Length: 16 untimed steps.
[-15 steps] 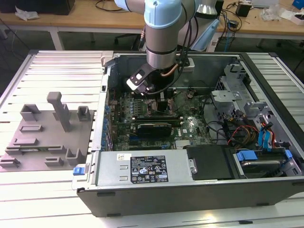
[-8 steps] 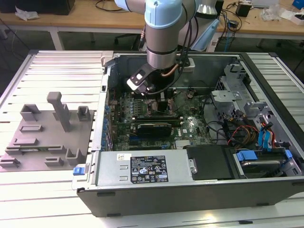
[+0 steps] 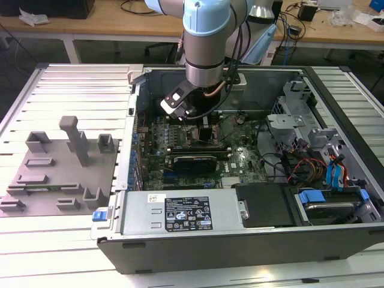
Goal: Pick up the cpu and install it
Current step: 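Place the cpu into insertion slot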
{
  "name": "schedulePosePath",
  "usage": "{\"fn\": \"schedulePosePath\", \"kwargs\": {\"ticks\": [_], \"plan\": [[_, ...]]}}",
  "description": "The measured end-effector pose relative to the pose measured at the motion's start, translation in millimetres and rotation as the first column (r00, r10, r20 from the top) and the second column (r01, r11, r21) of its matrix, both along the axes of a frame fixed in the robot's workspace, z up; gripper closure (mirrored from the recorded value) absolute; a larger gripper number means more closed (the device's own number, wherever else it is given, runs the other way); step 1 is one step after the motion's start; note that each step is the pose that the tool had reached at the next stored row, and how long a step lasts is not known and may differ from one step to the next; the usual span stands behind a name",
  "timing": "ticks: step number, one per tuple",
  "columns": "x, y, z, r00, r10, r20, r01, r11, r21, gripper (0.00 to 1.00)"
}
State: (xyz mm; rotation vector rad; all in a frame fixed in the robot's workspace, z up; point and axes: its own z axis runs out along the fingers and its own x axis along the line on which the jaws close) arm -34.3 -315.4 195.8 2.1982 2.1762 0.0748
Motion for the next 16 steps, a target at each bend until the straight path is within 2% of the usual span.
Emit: {"fn": "schedulePosePath", "kwargs": {"ticks": [11,12,13,16], "plan": [[0.1,0.0,-0.8,1.0000,0.000,0.0006,0.000,1.0000,0.0005,0.45],[0.2,0.2,-1.1,1.0000,0.000,0.0011,0.000,1.0000,0.0013,0.45],[0.1,0.1,-0.8,1.0000,0.000,0.0003,0.000,1.0000,0.0005,0.38],[0.0,0.0,1.0,1.0000,0.000,0.0001,0.000,1.0000,0.0001,0.38]]}}
